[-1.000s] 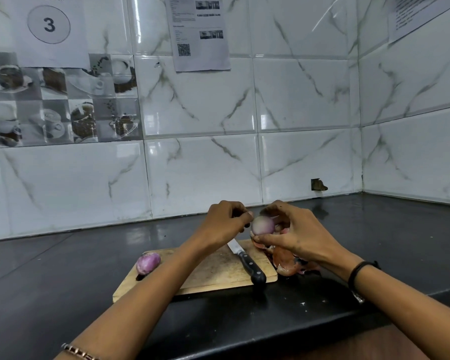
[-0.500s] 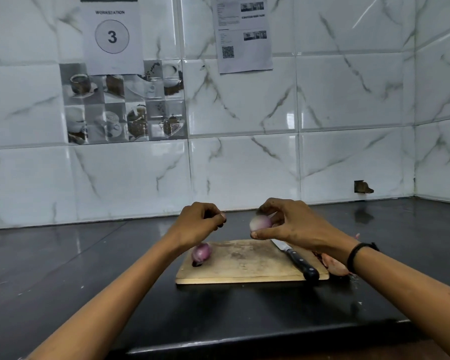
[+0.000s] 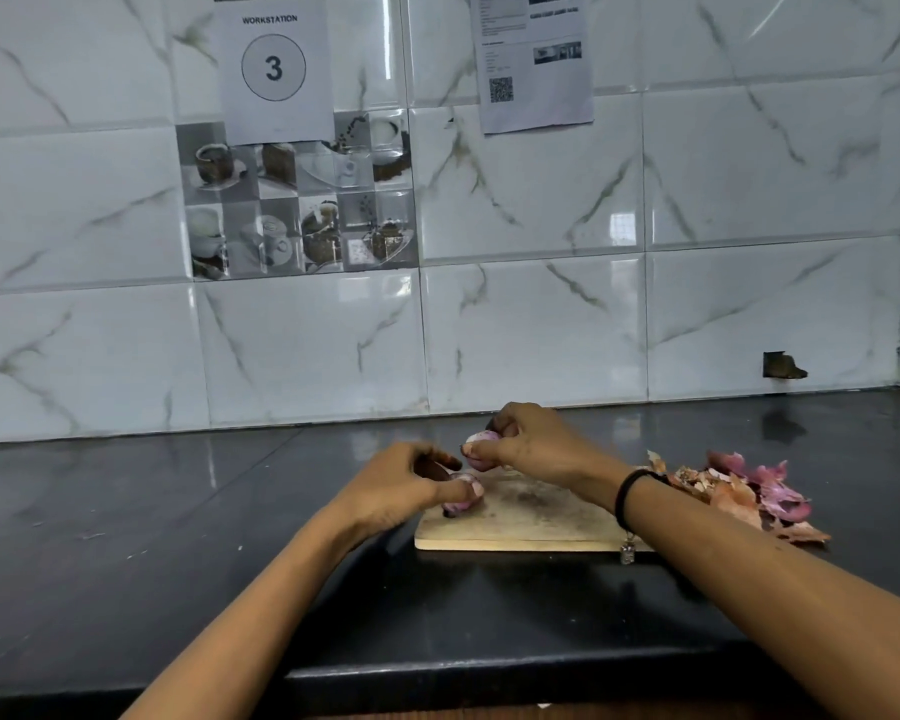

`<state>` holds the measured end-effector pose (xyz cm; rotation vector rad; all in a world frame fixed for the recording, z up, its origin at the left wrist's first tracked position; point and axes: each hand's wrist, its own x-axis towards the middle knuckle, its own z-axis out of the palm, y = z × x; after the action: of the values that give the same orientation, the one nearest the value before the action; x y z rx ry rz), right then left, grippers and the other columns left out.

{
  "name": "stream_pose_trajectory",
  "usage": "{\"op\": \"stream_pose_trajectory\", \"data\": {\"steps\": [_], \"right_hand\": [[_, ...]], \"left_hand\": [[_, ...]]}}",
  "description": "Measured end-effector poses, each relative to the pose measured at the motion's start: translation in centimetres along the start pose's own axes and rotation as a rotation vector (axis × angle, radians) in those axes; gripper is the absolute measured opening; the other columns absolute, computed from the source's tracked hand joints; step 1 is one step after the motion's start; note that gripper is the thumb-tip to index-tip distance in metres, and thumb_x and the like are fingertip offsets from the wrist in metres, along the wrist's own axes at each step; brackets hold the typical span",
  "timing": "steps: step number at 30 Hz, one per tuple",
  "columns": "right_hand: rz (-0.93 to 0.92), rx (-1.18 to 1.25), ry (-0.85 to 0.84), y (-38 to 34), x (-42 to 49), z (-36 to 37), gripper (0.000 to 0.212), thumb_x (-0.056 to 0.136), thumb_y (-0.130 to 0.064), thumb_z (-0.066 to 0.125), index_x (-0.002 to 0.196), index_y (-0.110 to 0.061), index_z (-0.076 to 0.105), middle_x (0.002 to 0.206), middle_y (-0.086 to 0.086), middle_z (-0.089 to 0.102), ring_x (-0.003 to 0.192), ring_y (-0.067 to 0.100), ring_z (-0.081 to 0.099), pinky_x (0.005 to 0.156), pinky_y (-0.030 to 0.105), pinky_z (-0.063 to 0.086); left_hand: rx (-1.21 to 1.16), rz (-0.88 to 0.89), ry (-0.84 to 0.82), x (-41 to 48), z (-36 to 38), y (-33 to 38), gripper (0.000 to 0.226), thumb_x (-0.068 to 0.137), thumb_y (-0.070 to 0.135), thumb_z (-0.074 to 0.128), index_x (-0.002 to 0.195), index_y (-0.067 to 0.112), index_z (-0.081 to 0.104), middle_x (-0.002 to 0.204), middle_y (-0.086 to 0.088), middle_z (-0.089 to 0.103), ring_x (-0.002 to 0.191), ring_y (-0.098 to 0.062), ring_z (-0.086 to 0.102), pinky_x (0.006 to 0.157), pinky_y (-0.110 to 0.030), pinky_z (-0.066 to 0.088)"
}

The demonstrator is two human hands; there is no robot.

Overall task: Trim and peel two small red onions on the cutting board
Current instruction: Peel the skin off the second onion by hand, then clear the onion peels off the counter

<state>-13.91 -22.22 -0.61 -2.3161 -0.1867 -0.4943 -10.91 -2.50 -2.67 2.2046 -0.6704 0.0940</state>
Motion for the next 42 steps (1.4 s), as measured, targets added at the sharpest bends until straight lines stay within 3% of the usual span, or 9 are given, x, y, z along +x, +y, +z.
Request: {"op": "stream_pose_trajectory", "data": {"steps": [4,9,13,20,23,29,35,38,42], "right_hand": [[0.04,0.072,-0.021,0.5,1.0,1.8,0.038,0.079,-0.043,0.077,0.087,-0.005,0.077,0.09,0.016,0.076,0.087,0.028,0.072,0.07,0.036,0.049],[0.111,0.156,-0.053,0.6,1.0,2.8,0.031,0.086,-0.038,0.074,0.092,-0.008,0.077,0.084,0.009,0.077,0.071,0.013,0.062,0.064,0.031,0.044],[0.163,0.23,-0.055,0.9,1.1,2.9,0.03,0.094,-0.035,0.065,0.095,-0.006,0.074,0.057,-0.008,0.06,0.057,0.011,0.051,0.054,0.028,0.038],[0.152,0.232,-0.008,1.2,0.9,3.2,0.029,0.094,-0.042,0.058,0.093,-0.017,0.074,0.093,0.006,0.077,0.096,0.027,0.072,0.091,0.043,0.057],[0.148,0.17,-0.003,0.7,0.5,3.1,0.031,0.1,-0.042,0.055,0.103,-0.016,0.071,0.095,0.003,0.075,0.094,0.02,0.07,0.077,0.035,0.051],[0.113,0.012,0.034,-0.5,-1.1,2.3,0.045,0.104,-0.041,0.05,0.095,-0.002,0.071,0.085,0.011,0.072,0.073,0.016,0.057,0.064,0.031,0.04],[0.081,-0.174,0.02,-1.1,-3.1,1.1,0.044,0.105,-0.046,0.045,0.108,-0.006,0.064,0.099,0.011,0.067,0.079,0.015,0.052,0.064,0.03,0.036],[0.063,-0.237,0.017,-1.2,-3.7,0.2,0.041,0.106,-0.045,0.042,0.095,-0.01,0.06,0.083,0.003,0.059,0.074,0.015,0.049,0.061,0.03,0.034],[0.094,-0.356,0.006,-0.8,-4.9,-1.5,0.028,0.104,-0.028,0.05,0.106,-0.005,0.064,0.1,0.011,0.066,0.091,0.026,0.061,0.073,0.035,0.043]], "left_hand": [[0.018,0.004,0.031,-0.2,0.0,0.1,0.051,0.075,0.045,0.084,0.118,0.027,0.063,0.09,0.011,0.074,0.082,0.006,0.066,0.066,-0.01,0.041],[0.057,-0.005,0.042,-0.1,0.0,-0.1,0.066,0.072,0.053,0.084,0.127,0.03,0.055,0.098,0.009,0.071,0.094,-0.005,0.065,0.082,-0.026,0.05],[0.124,-0.006,0.024,0.1,0.2,-0.3,0.08,0.058,0.07,0.078,0.125,0.031,0.057,0.096,0.014,0.072,0.094,-0.004,0.066,0.092,-0.035,0.053],[0.203,0.005,0.081,0.1,0.5,-0.6,0.095,0.049,0.089,0.067,0.127,0.035,0.056,0.127,0.013,0.059,0.113,-0.009,0.056,0.1,-0.038,0.049],[0.188,0.002,0.083,-0.1,0.7,-0.2,0.095,0.055,0.085,0.067,0.132,0.031,0.053,0.132,0.011,0.058,0.115,-0.01,0.055,0.099,-0.035,0.048],[0.19,-0.016,0.123,-1.1,1.2,0.9,0.107,0.049,0.086,0.057,0.138,0.029,0.049,0.141,0.009,0.055,0.124,-0.014,0.054,0.102,-0.038,0.046],[0.292,0.076,0.235,-2.4,1.4,2.6,0.087,0.066,0.071,0.063,0.139,0.026,0.049,0.142,0.009,0.052,0.128,-0.016,0.051,0.107,-0.042,0.043],[0.322,0.141,0.266,-2.9,2.2,3.7,0.062,0.079,0.056,0.069,0.13,0.026,0.054,0.112,0.02,0.056,0.114,-0.009,0.053,0.104,-0.04,0.043],[0.316,0.233,0.227,-2.9,4.0,4.7,0.051,0.082,0.056,0.066,0.125,0.03,0.059,0.104,0.017,0.056,0.105,-0.01,0.058,0.098,-0.038,0.047]]}}
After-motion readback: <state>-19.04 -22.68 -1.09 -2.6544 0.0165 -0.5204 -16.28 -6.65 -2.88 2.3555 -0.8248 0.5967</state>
